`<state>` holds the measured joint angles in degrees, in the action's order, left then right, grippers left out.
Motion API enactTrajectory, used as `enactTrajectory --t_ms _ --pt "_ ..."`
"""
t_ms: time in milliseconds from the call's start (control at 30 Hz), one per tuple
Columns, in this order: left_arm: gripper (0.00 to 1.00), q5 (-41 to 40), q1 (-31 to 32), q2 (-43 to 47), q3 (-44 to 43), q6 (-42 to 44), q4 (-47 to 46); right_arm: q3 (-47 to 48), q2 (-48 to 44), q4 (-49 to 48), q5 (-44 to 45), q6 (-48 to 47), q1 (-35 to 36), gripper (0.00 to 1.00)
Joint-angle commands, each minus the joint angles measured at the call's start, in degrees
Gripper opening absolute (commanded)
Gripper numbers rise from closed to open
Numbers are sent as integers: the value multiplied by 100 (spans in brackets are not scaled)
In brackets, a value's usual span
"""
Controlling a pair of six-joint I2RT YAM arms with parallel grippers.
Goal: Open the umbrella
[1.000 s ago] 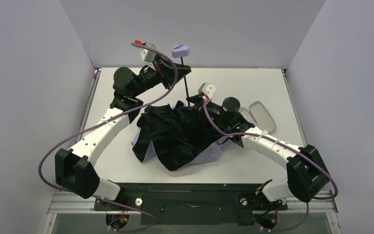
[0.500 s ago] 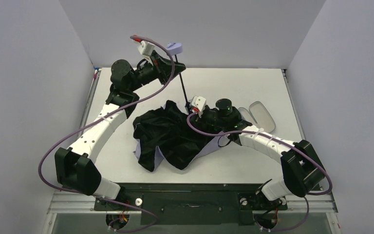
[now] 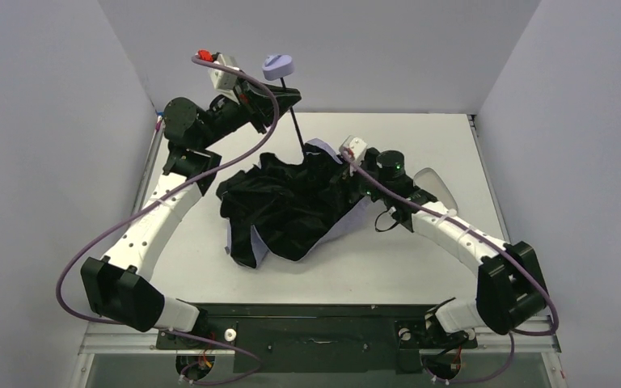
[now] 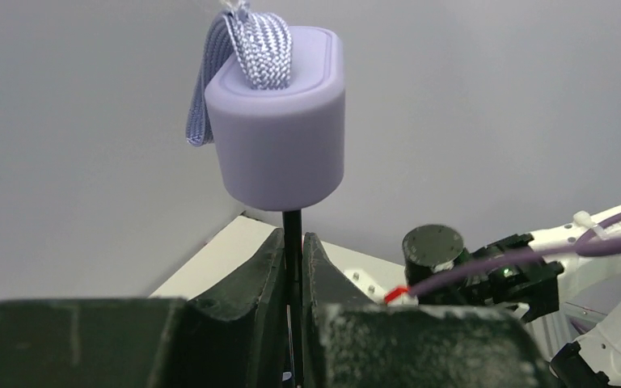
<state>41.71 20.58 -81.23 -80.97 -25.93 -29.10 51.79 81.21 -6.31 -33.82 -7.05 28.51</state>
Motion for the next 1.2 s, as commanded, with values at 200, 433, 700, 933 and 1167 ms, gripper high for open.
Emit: enactTrajectory --t_ms 200,433,700,933,1167 --pt "0 44 133 299 67 229 -421 504 -509 -1174 810 3421 -166 30" --pt "0 -10 244 308 54 339 -334 738 203 -1132 1296 4176 158 10" --pt "0 -95 254 446 18 539 -51 523 796 -1231 1179 4231 355 9" --pt "0 -56 241 611 -106 545 165 599 1621 -865 1294 3593 98 22" --pt "0 25 183 733 -276 459 345 861 2181 -596 1492 3397 -221 59"
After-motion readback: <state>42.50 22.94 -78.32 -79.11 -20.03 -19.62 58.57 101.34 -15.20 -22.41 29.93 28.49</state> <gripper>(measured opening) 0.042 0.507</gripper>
